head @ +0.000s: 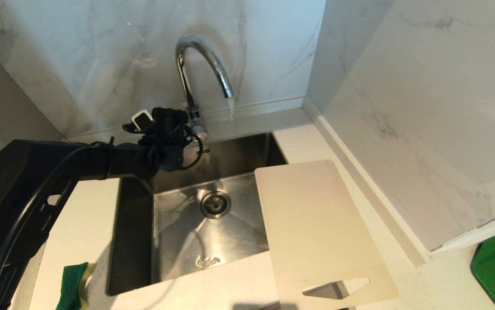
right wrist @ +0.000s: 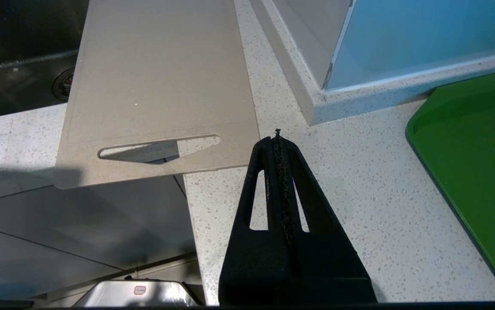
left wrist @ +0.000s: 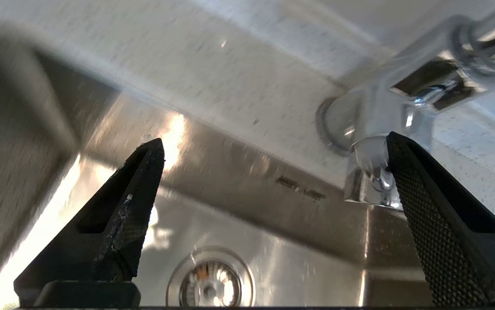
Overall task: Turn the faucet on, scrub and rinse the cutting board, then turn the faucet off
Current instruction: Turn on the tap
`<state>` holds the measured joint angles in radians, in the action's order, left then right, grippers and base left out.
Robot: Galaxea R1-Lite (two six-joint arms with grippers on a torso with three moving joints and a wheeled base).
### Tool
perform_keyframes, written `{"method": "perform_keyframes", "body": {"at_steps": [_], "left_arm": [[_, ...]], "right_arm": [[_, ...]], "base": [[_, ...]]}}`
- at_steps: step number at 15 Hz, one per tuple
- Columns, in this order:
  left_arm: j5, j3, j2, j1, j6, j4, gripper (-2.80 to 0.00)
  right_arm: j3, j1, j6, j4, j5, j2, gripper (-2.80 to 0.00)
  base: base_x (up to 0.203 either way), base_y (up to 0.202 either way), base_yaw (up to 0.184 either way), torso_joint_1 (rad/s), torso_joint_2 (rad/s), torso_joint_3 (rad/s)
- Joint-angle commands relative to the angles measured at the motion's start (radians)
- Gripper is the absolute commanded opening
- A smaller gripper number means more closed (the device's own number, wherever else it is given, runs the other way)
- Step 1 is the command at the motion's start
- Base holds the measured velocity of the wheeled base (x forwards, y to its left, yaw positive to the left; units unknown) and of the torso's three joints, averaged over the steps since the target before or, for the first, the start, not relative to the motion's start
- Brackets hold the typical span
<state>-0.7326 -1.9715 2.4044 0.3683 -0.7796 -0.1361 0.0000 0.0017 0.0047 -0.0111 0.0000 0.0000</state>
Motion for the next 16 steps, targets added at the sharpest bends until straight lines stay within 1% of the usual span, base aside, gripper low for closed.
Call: {"method": "perform_keyframes", "body": {"at_steps": [1, 5, 8, 11, 16], "left_arm": [[-0.008, 0.002, -0.001, 0.003, -0.033, 0.036, 0.00], [-0.008, 0.002, -0.014, 0.027, -0.042, 0.049, 0.00], [-0.008, 0.002, -0.014, 0.034, -0.058, 0.061, 0.00], [-0.007, 0.002, -0.022, 0.043, -0.059, 0.059, 0.00], [0.001, 0.001, -0.122, 0.043, -0.060, 0.050, 0.00]], "right_arm": [[0.002, 0.001, 0.000, -0.001, 0.000, 0.000, -2.80], [0.002, 0.001, 0.000, -0.001, 0.000, 0.000, -2.80], [0.000, 0.000, 0.000, -0.001, 0.000, 0.000, -2.80], [0.001, 0.001, 0.000, 0.000, 0.000, 0.000, -2.80], [0.000, 0.001, 0.000, 0.000, 0.000, 0.000, -2.80]], "base": [[0.000, 0.000, 0.000, 0.000, 0.00, 0.000], [0.000, 0.000, 0.000, 0.000, 0.00, 0.000], [0.000, 0.000, 0.000, 0.000, 0.00, 0.000], [0.000, 0.000, 0.000, 0.000, 0.00, 0.000], [0.000, 0.000, 0.000, 0.000, 0.00, 0.000]]}}
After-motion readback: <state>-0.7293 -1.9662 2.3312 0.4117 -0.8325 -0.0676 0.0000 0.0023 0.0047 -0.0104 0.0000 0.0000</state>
